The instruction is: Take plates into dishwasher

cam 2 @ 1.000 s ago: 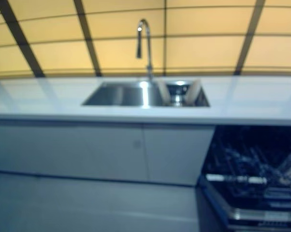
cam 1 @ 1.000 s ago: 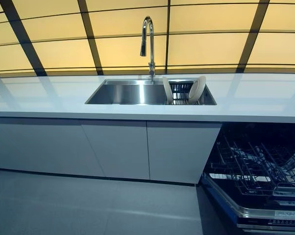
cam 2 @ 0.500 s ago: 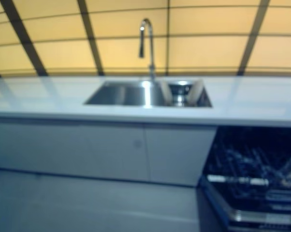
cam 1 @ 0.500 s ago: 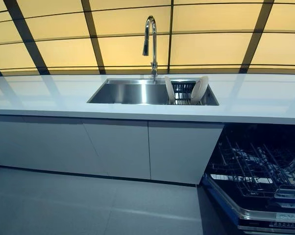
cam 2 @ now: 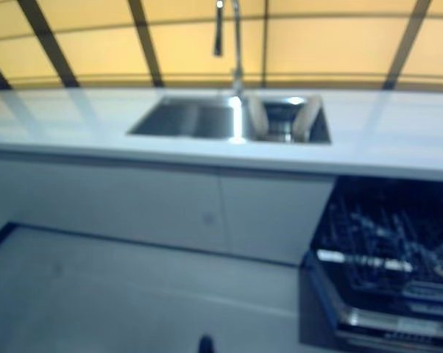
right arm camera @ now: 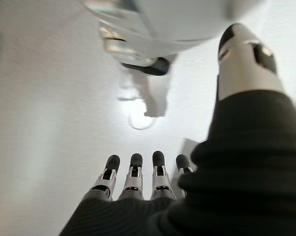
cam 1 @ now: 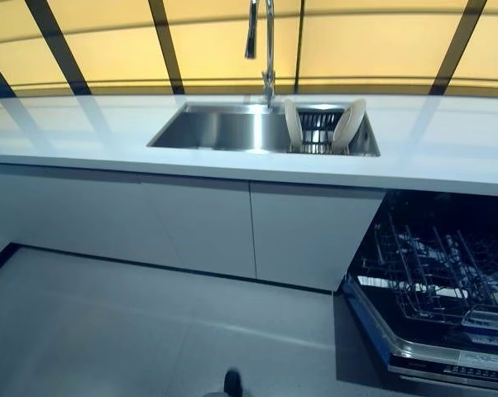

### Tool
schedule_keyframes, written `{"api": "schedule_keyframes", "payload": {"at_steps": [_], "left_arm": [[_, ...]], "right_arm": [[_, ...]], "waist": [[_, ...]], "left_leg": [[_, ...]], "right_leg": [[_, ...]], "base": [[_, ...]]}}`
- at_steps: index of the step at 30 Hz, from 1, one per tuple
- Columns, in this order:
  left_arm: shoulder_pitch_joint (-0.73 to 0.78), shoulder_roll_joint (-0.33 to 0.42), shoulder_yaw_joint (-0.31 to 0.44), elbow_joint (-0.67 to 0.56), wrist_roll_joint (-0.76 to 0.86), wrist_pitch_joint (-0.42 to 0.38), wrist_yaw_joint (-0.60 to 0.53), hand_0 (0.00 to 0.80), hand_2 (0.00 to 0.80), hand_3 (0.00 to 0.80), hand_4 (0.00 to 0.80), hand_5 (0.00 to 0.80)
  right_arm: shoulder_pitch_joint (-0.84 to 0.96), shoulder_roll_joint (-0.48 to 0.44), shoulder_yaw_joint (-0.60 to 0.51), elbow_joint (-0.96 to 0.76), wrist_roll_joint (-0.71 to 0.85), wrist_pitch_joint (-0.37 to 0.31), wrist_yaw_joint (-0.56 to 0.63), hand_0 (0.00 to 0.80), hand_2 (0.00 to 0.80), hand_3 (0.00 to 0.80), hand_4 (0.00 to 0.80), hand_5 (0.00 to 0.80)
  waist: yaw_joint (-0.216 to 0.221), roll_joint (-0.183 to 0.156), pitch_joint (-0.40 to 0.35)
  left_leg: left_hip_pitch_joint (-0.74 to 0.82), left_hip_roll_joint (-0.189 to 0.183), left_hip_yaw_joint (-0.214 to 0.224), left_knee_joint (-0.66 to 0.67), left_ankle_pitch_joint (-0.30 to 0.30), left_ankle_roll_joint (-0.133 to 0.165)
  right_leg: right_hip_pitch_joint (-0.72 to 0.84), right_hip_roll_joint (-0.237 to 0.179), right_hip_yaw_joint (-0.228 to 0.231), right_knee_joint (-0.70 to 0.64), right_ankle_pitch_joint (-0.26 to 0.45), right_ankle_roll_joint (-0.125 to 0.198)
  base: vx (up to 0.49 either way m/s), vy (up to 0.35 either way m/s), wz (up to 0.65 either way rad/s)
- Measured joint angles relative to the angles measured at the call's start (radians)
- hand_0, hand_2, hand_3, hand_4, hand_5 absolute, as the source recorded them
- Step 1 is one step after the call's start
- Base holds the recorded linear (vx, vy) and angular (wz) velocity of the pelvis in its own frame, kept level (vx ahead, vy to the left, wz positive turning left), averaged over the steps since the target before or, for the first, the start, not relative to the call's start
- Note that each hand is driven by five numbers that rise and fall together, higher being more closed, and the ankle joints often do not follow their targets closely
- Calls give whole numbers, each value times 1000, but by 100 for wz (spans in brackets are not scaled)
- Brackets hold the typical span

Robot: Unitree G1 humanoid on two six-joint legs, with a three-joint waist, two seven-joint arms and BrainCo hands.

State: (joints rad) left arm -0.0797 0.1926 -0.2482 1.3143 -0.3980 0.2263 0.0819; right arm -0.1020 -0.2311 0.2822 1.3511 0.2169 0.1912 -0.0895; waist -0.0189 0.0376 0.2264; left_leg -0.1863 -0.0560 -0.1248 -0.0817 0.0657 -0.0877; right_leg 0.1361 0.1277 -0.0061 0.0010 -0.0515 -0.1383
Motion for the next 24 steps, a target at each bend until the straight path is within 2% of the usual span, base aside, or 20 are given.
{"api": "schedule_keyframes", "payload": {"at_steps": [3, 6, 7, 8, 9, 10, 13, 17, 19, 22, 24], "left_arm": [[41, -9, 0, 15, -30, -4, -1, 0, 0, 0, 0, 0], [41, -7, -1, 15, -29, -19, 4, 0, 0, 0, 0, 0], [41, -3, -1, 14, -26, -19, 6, 0, 0, 0, 0, 0], [41, 10, -6, 10, -21, -19, 11, 0, 0, 0, 0, 0], [41, 18, -7, -1, -16, -20, 17, 0, 0, 0, 0, 0], [34, 25, -7, -10, -7, -18, 18, 0, 0, 0, 0, 0], [24, 40, -11, -22, 3, -16, 13, 0, 0, 0, 0, 0], [8, 45, -22, -18, 1, -14, 12, 0, 0, 0, 0, 0], [6, 42, -23, -17, 1, -14, 14, 0, 0, 0, 0, 0], [6, 37, -28, 1, 4, -14, 16, 0, 0, 0, 0, 0], [7, 29, -38, 8, 25, -13, 18, 0, 0, 0, 0, 0]], "right_arm": [[-10, -7, 0, 7, 0, -15, 2, 0, 0, 0, 0, 0], [-4, -4, -20, 7, 1, -18, 8, 0, 0, 0, 0, 0], [7, 3, -23, 6, -2, -18, 9, 0, 0, 0, 0, 0], [19, 17, -20, 5, -12, -18, 12, 0, 0, 0, 0, 0], [26, 27, -16, 5, -19, -20, 16, 0, 0, 0, 0, 0], [25, 36, -13, 3, -23, -26, 16, 0, 0, 0, 0, 0], [14, 60, -13, 6, -26, -31, 13, 0, 0, 0, 0, 0], [-23, 70, -22, 7, -25, -31, 6, 0, 0, 0, 0, 0], [-29, 72, -29, 7, -7, -31, 3, 0, 0, 0, 0, 0], [-15, 76, -40, 7, 5, -28, -14, 0, 0, 0, 0, 0], [1, 67, -40, -1, 14, -28, -26, 0, 0, 0, 0, 0]], "waist": [[8, 5, 8], [6, -1, 15], [6, -8, 16], [5, -38, 10], [6, -57, -4], [6, -67, -9], [9, -91, -19], [12, -98, -73], [11, -93, -84], [9, -87, -136], [6, -75, -154]], "left_leg": [[2, -1, 10, 27, 17, 24], [39, -8, 16, 28, 45, 66], [63, -17, 23, 34, 74, 87], [74, -34, 60, 63, 88, 102], [74, -40, 102, 84, 101, 121], [87, -52, 117, 88, 116, 147], [143, -74, 122, 43, 97, 174], [145, -104, 122, 33, 56, 194], [160, -106, 122, 35, 34, 204], [174, -107, 122, 34, -1, 216], [186, -104, 123, 33, -13, 224]], "right_leg": [[47, 23, 59, -7, -29, -22], [112, 20, 97, -1, -74, -13], [145, 11, 99, 0, -93, -9], [172, -12, 98, 1, -121, -1], [180, -30, 93, 7, -148, 10], [190, -45, 75, 14, -164, 37], [187, -77, 14, 76, -172, 103], [174, -116, -34, 82, -163, 138], [172, -121, -36, 114, -157, 150], [113, -128, -50, 244, -167, 165], [-5, -145, -67, 506, -177, 172]], "base": [[424, 153, -57], [500, 118, -32], [413, 89, -10], [457, 100, -5], [390, 90, 1], [364, 101, 0], [270, 108, -5], [327, 158, -12], [301, 150, -4], [260, 162, -8], [135, 139, -15]]}}
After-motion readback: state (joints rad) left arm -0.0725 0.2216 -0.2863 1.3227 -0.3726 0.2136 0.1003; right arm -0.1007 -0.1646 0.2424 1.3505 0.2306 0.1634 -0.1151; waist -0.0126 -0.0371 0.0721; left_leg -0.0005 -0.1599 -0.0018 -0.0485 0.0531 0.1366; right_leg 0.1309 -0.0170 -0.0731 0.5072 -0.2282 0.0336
